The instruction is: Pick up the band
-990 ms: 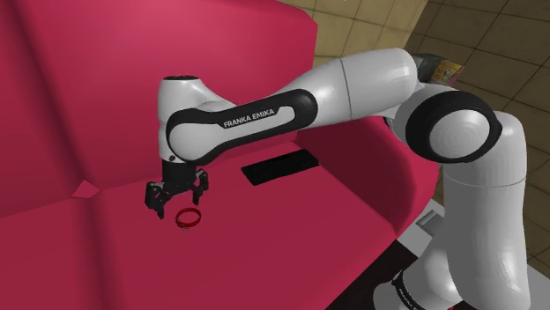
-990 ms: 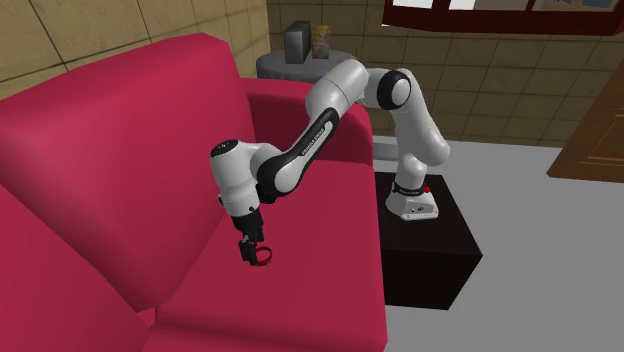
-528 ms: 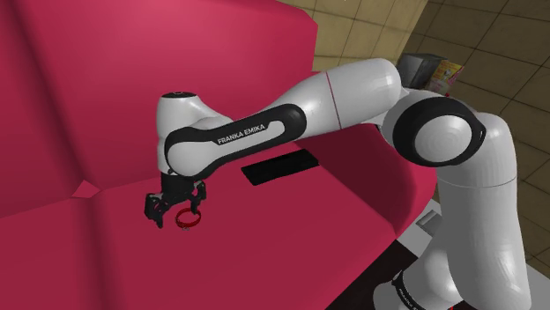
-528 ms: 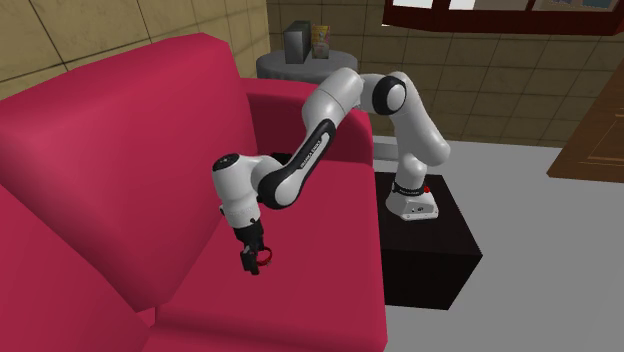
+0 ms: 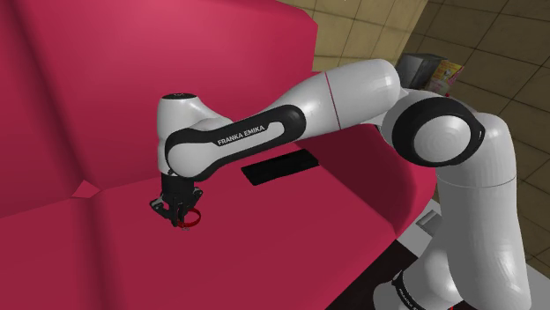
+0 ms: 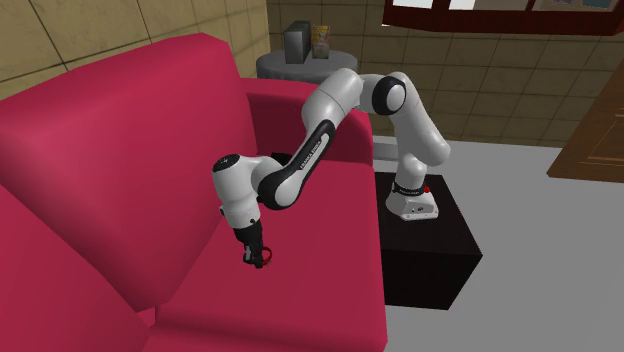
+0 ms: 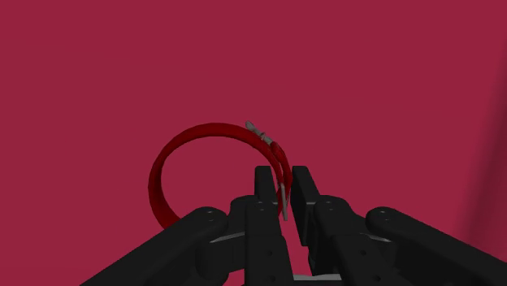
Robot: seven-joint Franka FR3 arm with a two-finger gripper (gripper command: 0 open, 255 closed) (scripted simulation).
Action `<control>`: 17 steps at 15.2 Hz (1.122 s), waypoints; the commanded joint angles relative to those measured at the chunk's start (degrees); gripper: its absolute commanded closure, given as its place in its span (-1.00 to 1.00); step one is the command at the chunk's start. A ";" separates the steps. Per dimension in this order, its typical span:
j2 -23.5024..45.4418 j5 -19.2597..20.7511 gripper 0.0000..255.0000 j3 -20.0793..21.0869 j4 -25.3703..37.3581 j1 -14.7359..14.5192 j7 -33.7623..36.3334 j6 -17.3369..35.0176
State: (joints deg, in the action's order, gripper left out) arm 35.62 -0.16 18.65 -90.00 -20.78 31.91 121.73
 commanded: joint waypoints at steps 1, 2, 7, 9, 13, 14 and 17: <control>0.04 0.01 1.00 -0.03 -0.03 0.02 -0.01 0.00; 0.05 0.01 1.00 -0.03 -0.03 0.01 0.00 0.00; -1.45 -0.30 1.00 0.24 0.70 0.15 0.20 -2.18; -2.14 -0.44 1.00 0.36 1.21 0.22 0.28 -3.35; -3.45 -0.72 1.00 0.58 2.33 0.35 0.45 -5.74; -3.73 -0.78 1.00 0.63 2.68 0.37 0.50 -6.36; -4.57 -0.96 1.00 0.77 3.75 0.44 0.65 -8.22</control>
State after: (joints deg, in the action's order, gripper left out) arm 31.41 -1.04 19.36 -86.49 -20.38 32.51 114.13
